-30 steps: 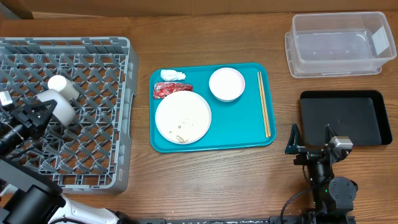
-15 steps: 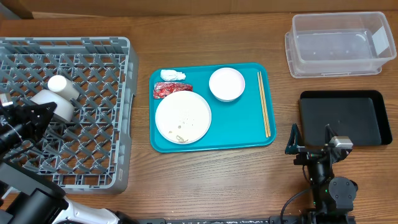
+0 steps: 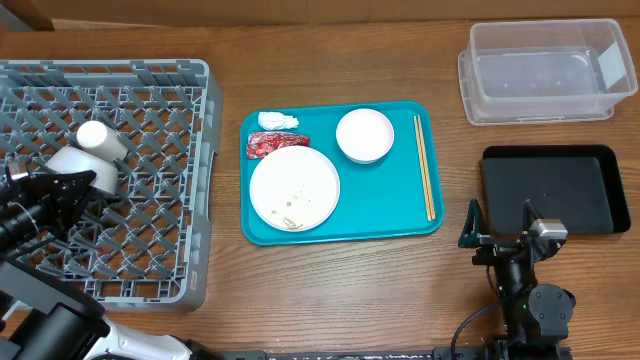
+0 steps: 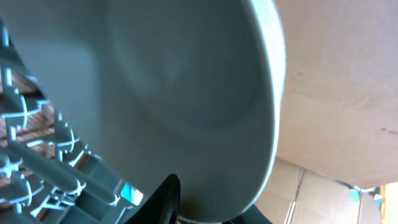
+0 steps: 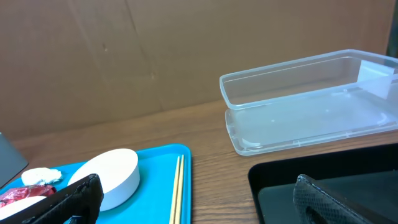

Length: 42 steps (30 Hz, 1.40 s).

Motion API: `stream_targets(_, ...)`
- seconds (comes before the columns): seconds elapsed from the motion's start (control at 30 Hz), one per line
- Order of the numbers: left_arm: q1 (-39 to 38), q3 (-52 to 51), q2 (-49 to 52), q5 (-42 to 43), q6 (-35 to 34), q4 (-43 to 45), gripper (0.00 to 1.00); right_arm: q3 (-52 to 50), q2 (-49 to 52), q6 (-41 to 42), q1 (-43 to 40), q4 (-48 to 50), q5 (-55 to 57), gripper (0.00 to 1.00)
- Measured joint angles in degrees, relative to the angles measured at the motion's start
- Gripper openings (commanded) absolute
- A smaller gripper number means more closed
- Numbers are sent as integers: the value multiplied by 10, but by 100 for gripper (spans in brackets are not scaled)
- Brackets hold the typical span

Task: Sort waste into correct bins and load items into the dishwasher
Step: 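Lower the bowl into the rack beside the cup, tilted on its side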

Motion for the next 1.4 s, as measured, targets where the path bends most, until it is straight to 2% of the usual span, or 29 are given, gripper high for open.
stream_targets(0.03, 0, 0, 0, 0, -3, -3, 8, 0, 0, 0, 0, 0, 0, 100)
stream_targets(0.07, 1, 0, 0, 0, -2, -4, 4, 0, 0, 0, 0, 0, 0, 100)
stream_targets(0.4, -2, 5, -4, -65, -8, -30, 5, 0, 0, 0, 0, 0, 0, 100)
stream_targets(0.43, -2, 5, -4, -70, -10, -33, 6, 0, 0, 0, 0, 0, 0, 100)
stream_targets(0.5, -2, 5, -4, -77, -11, -37, 15, 0, 0, 0, 0, 0, 0, 100)
stream_targets(0.57, -1, 5, -4, -97, -17, -47, 19, 0, 0, 0, 0, 0, 0, 100)
stream_targets(0.6, 0, 3, -4, -108, -21, -52, 24, 0, 0, 0, 0, 0, 0, 100)
stream_targets(0.63, 1, 1, -4, -120, -24, -56, 34, 0, 0, 0, 0, 0, 0, 100)
stream_targets(0.7, 4, -1, -4, -137, -26, -63, 58, 0, 0, 0, 0, 0, 0, 100)
stream_targets(0.73, 4, -3, -4, -146, -27, -66, 82, 0, 0, 0, 0, 0, 0, 100)
stream_targets(0.77, 4, -3, -3, -151, -26, -68, 100, 0, 0, 0, 0, 0, 0, 100)
stream_targets(0.97, 5, -3, 2, -169, -31, -95, 100, 0, 0, 0, 0, 0, 0, 100)
stream_targets(1.1, 4, 5, 5, -162, -31, -148, 100, 0, 0, 0, 0, 0, 0, 100)
stream_targets(1.3, 4, 92, 9, -156, -20, -243, 100, 0, 0, 0, 0, 0, 0, 100)
stream_targets(1.4, 4, 136, 7, -156, -13, -245, 100, 0, 0, 0, 0, 0, 0, 100)
